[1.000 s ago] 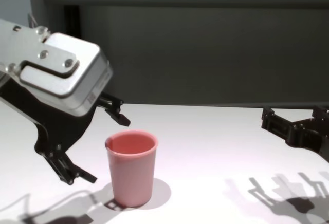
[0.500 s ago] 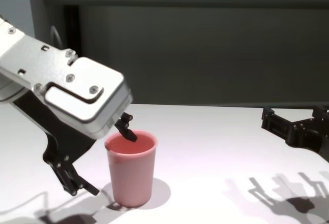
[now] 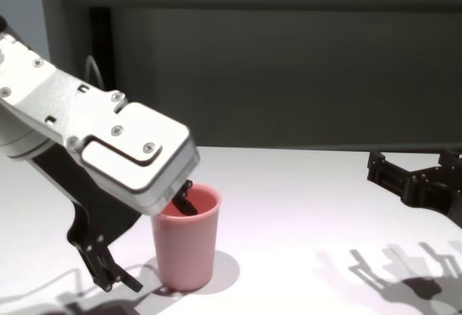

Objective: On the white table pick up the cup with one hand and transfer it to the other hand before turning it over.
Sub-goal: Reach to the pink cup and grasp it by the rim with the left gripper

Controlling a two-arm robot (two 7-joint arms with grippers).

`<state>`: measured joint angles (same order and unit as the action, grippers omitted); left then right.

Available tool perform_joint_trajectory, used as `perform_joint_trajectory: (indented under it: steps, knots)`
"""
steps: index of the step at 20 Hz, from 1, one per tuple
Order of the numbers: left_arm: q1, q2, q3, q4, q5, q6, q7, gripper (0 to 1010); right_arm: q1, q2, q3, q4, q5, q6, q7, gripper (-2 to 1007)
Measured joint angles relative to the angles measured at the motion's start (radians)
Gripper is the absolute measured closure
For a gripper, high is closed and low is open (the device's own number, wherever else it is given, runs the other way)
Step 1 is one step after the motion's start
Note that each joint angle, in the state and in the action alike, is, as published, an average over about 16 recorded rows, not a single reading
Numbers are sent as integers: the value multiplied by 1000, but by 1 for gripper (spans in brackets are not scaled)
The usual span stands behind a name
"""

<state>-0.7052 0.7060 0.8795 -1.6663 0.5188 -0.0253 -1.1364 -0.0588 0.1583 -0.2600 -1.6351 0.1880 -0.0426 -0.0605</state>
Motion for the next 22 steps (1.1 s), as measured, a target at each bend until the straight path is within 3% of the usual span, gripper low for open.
perform_joint_trajectory:
  steps: [11, 22]
  knots:
    - [-23, -16, 39, 33, 6, -3, 2, 74, 0, 0, 0, 0, 0, 0, 0, 3]
    - [-35, -13, 65, 50, 5, -16, 25, 370, 0, 0, 0, 0, 0, 0, 0, 3]
